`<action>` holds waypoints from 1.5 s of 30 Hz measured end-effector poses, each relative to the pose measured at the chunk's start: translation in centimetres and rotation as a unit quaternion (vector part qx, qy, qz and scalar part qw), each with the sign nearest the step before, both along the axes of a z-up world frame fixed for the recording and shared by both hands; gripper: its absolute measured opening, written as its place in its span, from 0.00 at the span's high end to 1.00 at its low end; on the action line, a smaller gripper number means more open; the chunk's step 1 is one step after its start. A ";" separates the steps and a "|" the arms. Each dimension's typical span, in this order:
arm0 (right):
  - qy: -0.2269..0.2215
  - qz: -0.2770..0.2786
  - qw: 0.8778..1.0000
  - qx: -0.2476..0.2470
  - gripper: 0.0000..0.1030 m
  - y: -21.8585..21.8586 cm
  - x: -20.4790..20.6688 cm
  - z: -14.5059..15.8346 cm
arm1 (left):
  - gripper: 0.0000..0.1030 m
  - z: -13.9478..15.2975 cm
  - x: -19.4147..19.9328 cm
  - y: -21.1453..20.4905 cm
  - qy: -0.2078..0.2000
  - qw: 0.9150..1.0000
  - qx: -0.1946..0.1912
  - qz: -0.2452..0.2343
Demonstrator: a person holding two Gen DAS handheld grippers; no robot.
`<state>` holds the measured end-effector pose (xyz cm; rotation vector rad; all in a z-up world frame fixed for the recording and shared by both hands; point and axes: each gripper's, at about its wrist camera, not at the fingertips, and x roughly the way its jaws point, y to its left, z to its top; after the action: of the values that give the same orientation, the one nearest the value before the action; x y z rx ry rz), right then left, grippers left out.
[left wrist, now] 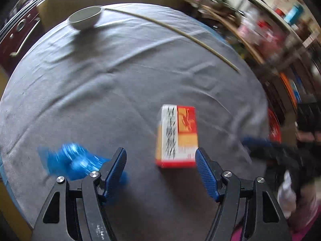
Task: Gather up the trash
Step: 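Move the left tool to the blue plastic bags while the right tool approaches the red-and-white box, then grasp the blue plastic bags with the left tool while the right tool grasps the red-and-white box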
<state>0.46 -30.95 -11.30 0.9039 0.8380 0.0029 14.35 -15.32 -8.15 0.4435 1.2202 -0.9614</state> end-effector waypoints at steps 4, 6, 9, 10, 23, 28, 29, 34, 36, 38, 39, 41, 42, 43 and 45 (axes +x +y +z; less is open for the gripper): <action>-0.008 -0.013 1.000 0.008 0.44 -1.0 -1.0 0.2 | 0.31 1.4 -1.8 2.9 -0.046 0.999 -0.009 0.020; -0.010 -0.011 1.000 0.011 0.43 -1.0 -1.2 0.3 | 0.30 2.1 0.1 5.1 -0.087 0.994 -0.001 0.059; -0.008 -0.005 1.000 0.026 0.42 -0.7 -0.9 0.1 | 0.30 2.8 3.4 8.4 -0.120 0.985 0.016 0.123; -0.006 0.000 0.999 0.032 0.42 -0.5 -0.5 0.0 | 0.30 2.9 3.5 9.3 -0.127 0.982 0.020 0.137; 0.058 -0.033 0.997 0.028 0.42 2.2 5.5 -0.1 | 0.30 0.3 7.4 9.7 0.017 0.972 -0.056 0.228; 0.091 -0.062 0.994 -0.011 0.42 3.1 7.1 0.2 | 0.30 -2.8 9.9 8.7 0.094 0.954 -0.055 0.279; 0.101 -0.066 0.993 -0.020 0.42 3.2 7.5 0.1 | 0.30 -3.4 10.2 8.7 0.105 0.950 -0.051 0.289; 0.135 -0.066 0.987 -0.056 0.42 4.5 9.2 -0.4 | 0.29 -5.3 10.3 8.9 0.135 0.940 -0.051 0.310; 0.148 -0.058 0.985 -0.072 0.42 5.2 10.0 -1.0 | 0.29 -5.3 10.1 9.1 0.135 0.939 -0.058 0.311; 0.160 -0.051 0.983 -0.076 0.42 5.6 10.7 -1.8 | 0.29 -5.2 9.9 9.2 0.126 0.939 -0.061 0.313; 0.167 -0.048 0.982 -0.079 0.41 5.8 11.0 -2.3 | 0.30 -5.2 9.8 9.3 0.120 0.941 -0.064 0.310; 0.171 -0.047 0.981 -0.077 0.41 5.8 11.2 -3.1 | 0.33 -5.4 9.7 9.4 0.124 0.942 -0.073 0.303; 0.169 -0.048 0.982 -0.071 0.41 5.7 11.2 -3.4 | 0.36 -5.5 9.7 9.5 0.126 0.942 -0.078 0.301; 0.163 -0.049 0.983 -0.069 0.41 5.6 11.2 -3.6 | 0.40 -5.4 9.6 9.6 0.128 0.941 -0.084 0.300; 0.151 -0.042 0.984 -0.081 0.41 5.7 11.1 -3.6 | 0.49 -5.1 9.7 9.7 0.128 0.942 -0.093 0.296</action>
<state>11.52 -25.29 -14.91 0.7955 1.0642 -0.2773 24.06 -5.66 -13.26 -0.2060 1.3702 -0.6106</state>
